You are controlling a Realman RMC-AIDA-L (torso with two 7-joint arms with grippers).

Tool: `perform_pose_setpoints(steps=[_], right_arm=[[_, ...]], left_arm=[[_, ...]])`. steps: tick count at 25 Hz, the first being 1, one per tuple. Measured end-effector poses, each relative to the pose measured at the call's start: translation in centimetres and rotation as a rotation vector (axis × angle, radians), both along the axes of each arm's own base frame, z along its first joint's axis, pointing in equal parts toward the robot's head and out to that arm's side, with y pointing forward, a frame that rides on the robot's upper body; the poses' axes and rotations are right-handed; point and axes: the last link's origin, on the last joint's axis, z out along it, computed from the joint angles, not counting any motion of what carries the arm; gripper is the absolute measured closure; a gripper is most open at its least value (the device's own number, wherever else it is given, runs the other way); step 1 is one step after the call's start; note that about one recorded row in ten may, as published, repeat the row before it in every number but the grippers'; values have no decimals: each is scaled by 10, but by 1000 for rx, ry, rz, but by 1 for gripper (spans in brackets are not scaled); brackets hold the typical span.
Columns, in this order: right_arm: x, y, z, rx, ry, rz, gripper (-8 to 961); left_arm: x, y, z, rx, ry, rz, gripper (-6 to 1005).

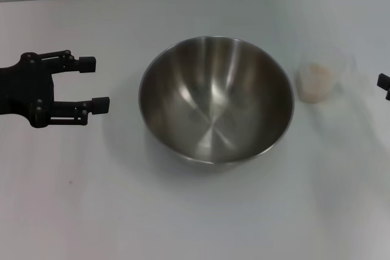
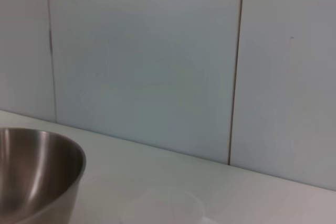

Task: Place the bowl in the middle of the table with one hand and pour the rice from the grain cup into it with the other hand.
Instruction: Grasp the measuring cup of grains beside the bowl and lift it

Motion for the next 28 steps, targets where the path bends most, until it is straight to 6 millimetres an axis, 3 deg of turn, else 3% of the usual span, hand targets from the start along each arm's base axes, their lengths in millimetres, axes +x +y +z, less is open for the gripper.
perform_pose_setpoints(steps=[10,28], right_arm=[[-2,25,-19,3,-37,-15,179],[1,39,-24,9,-65,-58,180]], left_arm=[[0,0,0,3,-1,2,157],[0,2,2,9,5,-1,157]])
